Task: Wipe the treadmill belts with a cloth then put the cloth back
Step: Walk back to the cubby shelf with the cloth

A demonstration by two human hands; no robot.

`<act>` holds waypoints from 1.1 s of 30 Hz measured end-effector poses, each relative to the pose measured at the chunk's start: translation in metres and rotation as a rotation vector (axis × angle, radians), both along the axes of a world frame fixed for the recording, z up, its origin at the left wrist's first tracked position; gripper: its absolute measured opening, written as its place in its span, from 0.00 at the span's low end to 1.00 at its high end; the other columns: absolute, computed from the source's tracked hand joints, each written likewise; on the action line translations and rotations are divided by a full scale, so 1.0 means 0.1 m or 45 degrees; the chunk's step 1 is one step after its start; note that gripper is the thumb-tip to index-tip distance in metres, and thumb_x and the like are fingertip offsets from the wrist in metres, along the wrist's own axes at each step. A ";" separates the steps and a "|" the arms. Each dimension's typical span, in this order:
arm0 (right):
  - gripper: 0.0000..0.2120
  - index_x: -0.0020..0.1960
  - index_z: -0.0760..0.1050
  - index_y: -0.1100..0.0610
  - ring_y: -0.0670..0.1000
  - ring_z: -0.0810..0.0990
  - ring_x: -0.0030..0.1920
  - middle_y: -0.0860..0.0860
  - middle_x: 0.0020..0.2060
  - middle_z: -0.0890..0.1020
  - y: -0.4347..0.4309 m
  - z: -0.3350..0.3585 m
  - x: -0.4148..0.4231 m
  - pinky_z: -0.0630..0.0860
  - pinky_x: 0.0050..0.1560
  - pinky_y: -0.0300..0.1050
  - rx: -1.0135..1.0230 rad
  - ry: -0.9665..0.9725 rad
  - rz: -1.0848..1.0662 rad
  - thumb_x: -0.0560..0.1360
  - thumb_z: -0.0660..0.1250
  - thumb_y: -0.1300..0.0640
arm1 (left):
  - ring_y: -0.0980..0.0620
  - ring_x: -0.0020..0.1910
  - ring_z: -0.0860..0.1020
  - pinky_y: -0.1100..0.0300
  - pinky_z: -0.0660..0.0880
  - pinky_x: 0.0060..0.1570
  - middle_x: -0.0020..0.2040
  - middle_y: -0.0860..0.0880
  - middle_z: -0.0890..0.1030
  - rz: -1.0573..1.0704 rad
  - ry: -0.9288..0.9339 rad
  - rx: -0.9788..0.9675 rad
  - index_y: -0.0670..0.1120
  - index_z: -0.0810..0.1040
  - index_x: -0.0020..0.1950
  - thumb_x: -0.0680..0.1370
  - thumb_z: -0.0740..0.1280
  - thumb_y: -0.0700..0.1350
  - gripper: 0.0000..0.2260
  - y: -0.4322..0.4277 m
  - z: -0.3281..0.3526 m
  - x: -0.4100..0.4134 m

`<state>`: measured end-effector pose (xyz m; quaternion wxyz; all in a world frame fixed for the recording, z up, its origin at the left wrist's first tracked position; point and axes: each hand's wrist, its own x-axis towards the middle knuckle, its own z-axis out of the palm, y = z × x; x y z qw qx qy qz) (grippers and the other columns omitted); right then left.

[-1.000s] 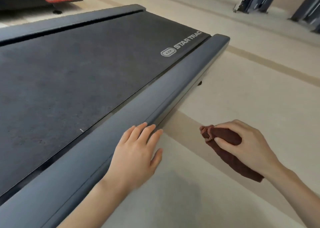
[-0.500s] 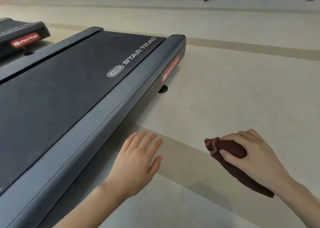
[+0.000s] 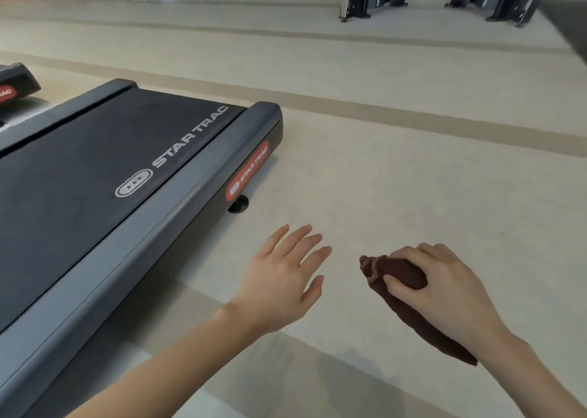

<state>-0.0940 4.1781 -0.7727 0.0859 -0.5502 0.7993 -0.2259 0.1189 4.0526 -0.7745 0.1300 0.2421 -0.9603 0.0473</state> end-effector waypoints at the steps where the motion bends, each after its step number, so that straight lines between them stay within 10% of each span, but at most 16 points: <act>1: 0.09 0.47 0.75 0.39 0.44 0.70 0.46 0.39 0.38 0.75 -0.06 0.06 -0.06 0.69 0.39 0.42 0.001 0.004 -0.029 0.67 0.64 0.42 | 0.46 0.65 0.73 0.46 0.65 0.67 0.60 0.48 0.79 -0.013 -0.007 -0.016 0.47 0.79 0.61 0.75 0.60 0.50 0.17 -0.10 0.04 -0.09; 11: 0.14 0.49 0.77 0.45 0.49 0.72 0.48 0.44 0.40 0.77 -0.03 1.42 -0.23 0.73 0.38 0.46 0.046 -0.032 -0.292 0.67 0.63 0.42 | 0.46 0.64 0.74 0.47 0.67 0.66 0.61 0.46 0.78 -0.121 0.002 0.135 0.45 0.78 0.62 0.77 0.58 0.51 0.19 -0.31 1.31 -0.60; 33: 0.13 0.51 0.78 0.48 0.51 0.71 0.51 0.48 0.43 0.77 0.29 6.68 -0.07 0.69 0.37 0.42 0.052 0.127 -0.138 0.70 0.66 0.44 | 0.44 0.61 0.75 0.45 0.66 0.65 0.61 0.46 0.78 0.216 0.145 0.411 0.44 0.76 0.63 0.75 0.65 0.48 0.18 0.32 6.57 -0.40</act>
